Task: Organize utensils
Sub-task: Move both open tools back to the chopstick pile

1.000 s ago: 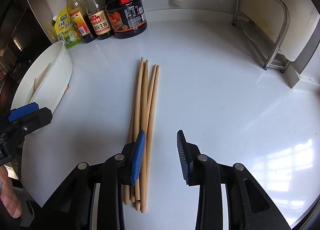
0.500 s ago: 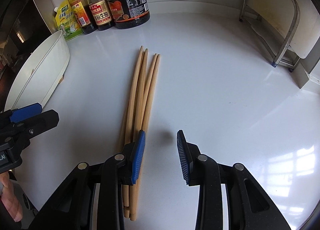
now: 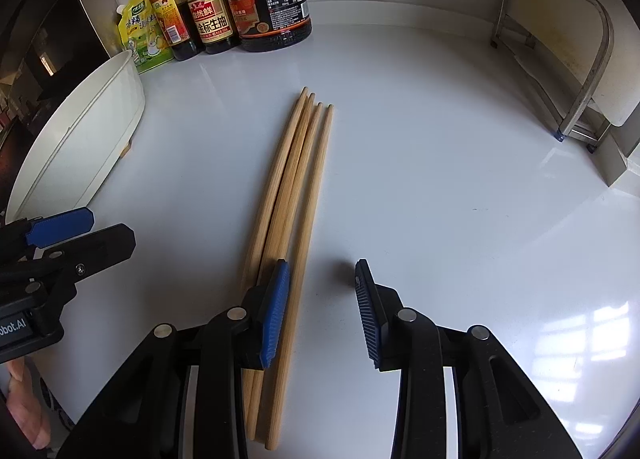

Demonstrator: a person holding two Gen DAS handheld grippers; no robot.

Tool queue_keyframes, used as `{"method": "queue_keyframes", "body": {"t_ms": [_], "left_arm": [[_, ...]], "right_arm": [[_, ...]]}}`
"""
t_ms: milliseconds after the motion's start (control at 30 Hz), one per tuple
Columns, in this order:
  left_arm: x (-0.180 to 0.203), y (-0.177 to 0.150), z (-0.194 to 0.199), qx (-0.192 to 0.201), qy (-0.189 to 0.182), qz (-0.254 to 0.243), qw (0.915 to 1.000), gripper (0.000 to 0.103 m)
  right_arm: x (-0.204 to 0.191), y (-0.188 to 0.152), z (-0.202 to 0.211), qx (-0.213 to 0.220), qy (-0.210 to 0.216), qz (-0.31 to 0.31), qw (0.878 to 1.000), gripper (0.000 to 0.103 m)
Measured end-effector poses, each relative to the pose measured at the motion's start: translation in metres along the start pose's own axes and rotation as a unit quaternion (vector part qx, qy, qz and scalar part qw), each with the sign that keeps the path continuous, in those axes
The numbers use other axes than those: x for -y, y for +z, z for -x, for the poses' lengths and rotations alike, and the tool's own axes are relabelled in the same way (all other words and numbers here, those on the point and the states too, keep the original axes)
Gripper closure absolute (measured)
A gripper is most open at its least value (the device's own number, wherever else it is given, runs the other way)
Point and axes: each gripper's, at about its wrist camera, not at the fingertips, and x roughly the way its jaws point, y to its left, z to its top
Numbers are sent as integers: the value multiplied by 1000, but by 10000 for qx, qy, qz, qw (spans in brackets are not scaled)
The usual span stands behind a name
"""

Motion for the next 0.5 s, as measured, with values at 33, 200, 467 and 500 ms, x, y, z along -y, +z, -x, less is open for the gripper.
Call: {"method": "queue_keyframes", "body": {"t_ms": [33,200,467,500], "left_arm": [[2,0,-1,3,6,-20,10000,35],[9,3,-11,-12,7,-60,10000,35],[26,5,-29,-68,-139,-149,9998,35],[28,5,-32,-73,-149,-166,9997,35]], "right_arm": [[1,0,0,6,-16,-6,10000,70],[11,0,1,47,-108,-63,9999,70],[30,0,5,83,-139,-190,9997,70],[32,-1,5,85,-157,-202,9996,70]]}}
